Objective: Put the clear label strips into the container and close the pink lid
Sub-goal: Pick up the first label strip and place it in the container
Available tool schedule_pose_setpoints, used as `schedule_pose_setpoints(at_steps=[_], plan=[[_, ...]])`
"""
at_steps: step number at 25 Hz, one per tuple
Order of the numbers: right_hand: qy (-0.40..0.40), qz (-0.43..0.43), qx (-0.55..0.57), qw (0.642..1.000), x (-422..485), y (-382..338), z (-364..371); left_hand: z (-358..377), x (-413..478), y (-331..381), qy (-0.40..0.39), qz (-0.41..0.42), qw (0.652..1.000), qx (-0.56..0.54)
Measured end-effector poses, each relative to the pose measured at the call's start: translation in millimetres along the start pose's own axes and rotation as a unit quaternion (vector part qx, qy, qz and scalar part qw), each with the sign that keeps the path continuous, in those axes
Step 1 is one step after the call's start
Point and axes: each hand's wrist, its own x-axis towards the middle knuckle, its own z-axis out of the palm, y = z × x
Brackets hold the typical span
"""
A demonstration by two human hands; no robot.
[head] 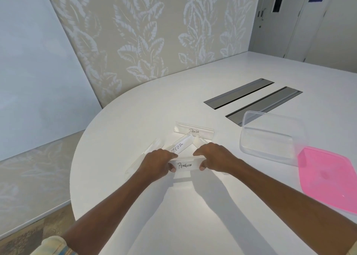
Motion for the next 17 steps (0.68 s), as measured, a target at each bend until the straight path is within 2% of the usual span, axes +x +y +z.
schedule_pose_setpoints(at_steps=[7, 17], plan=[[0.066, 0.022, -0.003, 0.998, -23.0, 61.3, -65.7, -42.4, 58.7, 66.2, 0.041, 0.054, 0.998, 0.018], [0.138, 0.104, -0.005, 0.985, -53.9, 177.7, -151.4, -86.7, 181.3, 180.2, 0.070, 0.135, 0.988, 0.011]])
